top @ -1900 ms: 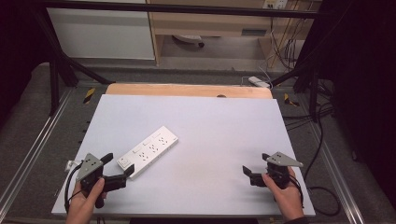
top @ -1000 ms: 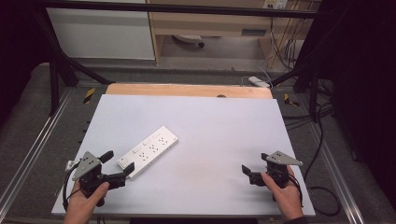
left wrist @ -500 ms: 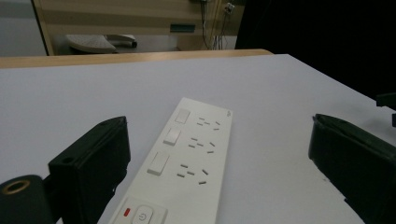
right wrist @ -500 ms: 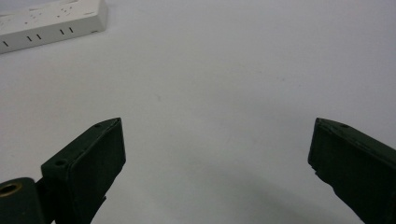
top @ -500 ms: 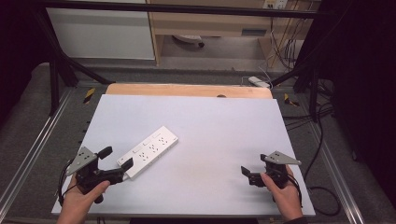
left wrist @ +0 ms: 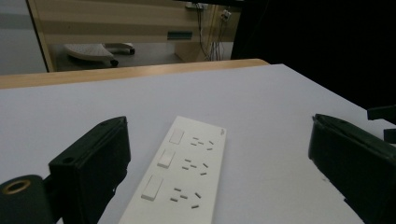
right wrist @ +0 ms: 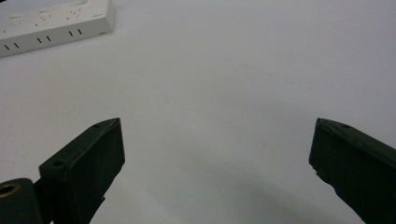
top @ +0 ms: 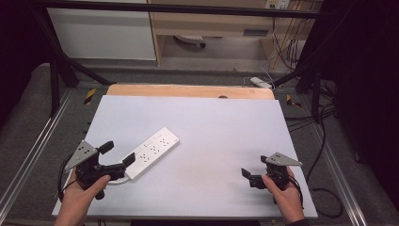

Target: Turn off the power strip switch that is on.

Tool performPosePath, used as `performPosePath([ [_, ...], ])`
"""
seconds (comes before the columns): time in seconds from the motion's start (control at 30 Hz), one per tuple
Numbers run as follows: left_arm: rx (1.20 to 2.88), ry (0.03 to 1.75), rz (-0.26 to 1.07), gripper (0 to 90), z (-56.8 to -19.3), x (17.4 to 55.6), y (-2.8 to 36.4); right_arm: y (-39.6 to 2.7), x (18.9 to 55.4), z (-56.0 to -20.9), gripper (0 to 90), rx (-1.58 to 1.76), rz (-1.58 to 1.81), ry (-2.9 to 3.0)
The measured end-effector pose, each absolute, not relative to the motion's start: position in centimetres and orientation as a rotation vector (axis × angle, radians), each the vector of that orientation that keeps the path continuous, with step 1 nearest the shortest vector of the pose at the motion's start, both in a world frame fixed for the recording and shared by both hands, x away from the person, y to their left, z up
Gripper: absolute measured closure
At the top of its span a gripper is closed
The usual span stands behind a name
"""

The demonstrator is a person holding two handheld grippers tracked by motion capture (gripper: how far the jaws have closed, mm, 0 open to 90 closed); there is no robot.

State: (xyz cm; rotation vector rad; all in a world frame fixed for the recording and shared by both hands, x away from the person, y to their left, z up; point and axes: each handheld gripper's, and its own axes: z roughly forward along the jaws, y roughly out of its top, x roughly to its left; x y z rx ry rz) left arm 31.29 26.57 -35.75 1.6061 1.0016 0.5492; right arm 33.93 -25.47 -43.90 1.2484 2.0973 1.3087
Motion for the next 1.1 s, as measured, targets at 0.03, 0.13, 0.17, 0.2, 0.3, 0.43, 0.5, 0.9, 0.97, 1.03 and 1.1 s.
performPosePath([
  [0.03, 1.608, 1.0, 0.549, 5.6, -35.7, 31.3, 26.4, -25.5, 33.9, -43.9, 3.8, 1.266, 1.351, 2.091],
  [0.13, 1.612, 0.992, 0.549, 5.6, -35.5, 31.4, 26.1, -25.5, 33.8, -43.8, 3.7, 1.272, 1.384, 2.088],
  [0.17, 1.612, 0.991, 0.547, 5.6, -35.5, 31.4, 26.0, -25.4, 33.8, -43.8, 3.7, 1.266, 1.372, 2.087],
  [0.2, 1.612, 0.989, 0.545, 5.6, -35.4, 31.5, 25.9, -25.4, 33.8, -43.8, 3.7, 1.262, 1.369, 2.089],
  [0.3, 1.615, 0.985, 0.547, 5.6, -35.1, 31.8, 25.6, -25.4, 33.8, -43.8, 3.6, 1.252, 1.354, 2.09],
  [0.43, 1.626, 0.973, 0.546, 5.6, -34.6, 32.3, 25.0, -25.3, 33.8, -43.7, 3.5, 1.24, 1.354, 2.089],
  [0.5, 1.636, 0.968, 0.545, 5.6, -34.4, 32.6, 24.6, -25.2, 33.8, -43.7, 3.5, 1.227, 1.347, 2.085],
  [0.9, 1.651, 0.932, 0.542, 5.7, -32.7, 34.1, 22.4, -25.1, 33.7, -43.6, 3.9, 1.194, 1.312, 2.091],
  [0.97, 1.658, 0.922, 0.54, 5.7, -32.5, 34.4, 22.0, -25.0, 33.7, -43.5, 4.0, 1.192, 1.308, 2.093],
  [1.03, 1.666, 0.915, 0.548, 5.7, -32.3, 34.7, 21.6, -25.0, 33.6, -43.6, 3.9, 1.191, 1.306, 2.094],
  [1.1, 1.672, 0.907, 0.548, 5.7, -32.1, 34.9, 21.2, -25.0, 33.7, -43.6, 3.9, 1.188, 1.303, 2.096],
])
